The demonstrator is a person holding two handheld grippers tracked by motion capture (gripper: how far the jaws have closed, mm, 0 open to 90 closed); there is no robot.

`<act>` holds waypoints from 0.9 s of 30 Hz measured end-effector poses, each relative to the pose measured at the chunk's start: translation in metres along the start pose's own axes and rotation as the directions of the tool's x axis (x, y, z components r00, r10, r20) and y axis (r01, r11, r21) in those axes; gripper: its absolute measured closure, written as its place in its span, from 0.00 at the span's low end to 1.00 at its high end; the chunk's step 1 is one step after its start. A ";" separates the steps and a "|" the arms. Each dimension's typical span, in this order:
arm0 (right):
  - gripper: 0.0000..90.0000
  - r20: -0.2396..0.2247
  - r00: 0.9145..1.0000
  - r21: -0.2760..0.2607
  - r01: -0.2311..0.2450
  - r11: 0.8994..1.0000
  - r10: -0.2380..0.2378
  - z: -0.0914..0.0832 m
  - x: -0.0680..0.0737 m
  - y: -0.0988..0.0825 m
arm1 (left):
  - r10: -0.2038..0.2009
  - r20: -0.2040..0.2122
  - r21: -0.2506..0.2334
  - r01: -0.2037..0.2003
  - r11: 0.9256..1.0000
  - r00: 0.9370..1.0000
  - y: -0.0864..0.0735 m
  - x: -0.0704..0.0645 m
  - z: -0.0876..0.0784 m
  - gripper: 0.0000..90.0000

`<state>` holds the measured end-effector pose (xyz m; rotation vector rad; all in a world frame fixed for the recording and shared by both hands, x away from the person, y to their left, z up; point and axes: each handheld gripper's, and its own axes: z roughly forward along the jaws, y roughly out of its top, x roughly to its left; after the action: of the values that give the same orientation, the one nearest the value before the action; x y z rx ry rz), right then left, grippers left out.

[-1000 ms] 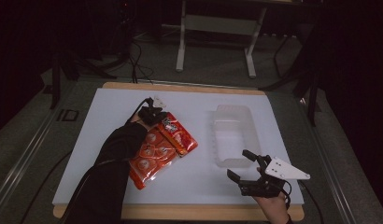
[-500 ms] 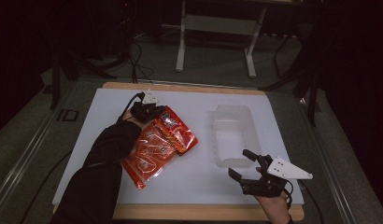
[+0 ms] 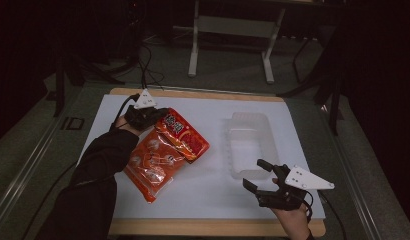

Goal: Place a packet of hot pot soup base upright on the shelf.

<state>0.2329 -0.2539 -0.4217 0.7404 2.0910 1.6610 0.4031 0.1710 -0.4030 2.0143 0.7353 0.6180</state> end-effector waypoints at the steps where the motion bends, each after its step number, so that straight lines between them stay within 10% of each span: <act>1: 0.25 -0.002 1.000 -0.001 0.000 1.000 0.000 0.001 0.001 0.001 | -0.001 -0.001 -0.004 0.001 1.000 1.000 0.001 0.000 -0.004 1.00; 27: 0.32 -0.132 0.991 0.060 0.023 0.998 -0.015 0.044 -0.001 0.039 | 0.069 0.005 -0.104 -0.068 0.992 0.998 0.021 -0.031 -0.080 1.00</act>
<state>0.2663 -0.2136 -0.3946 0.6439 2.2414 1.6833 0.3342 0.1854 -0.3499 1.9519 0.6182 0.6739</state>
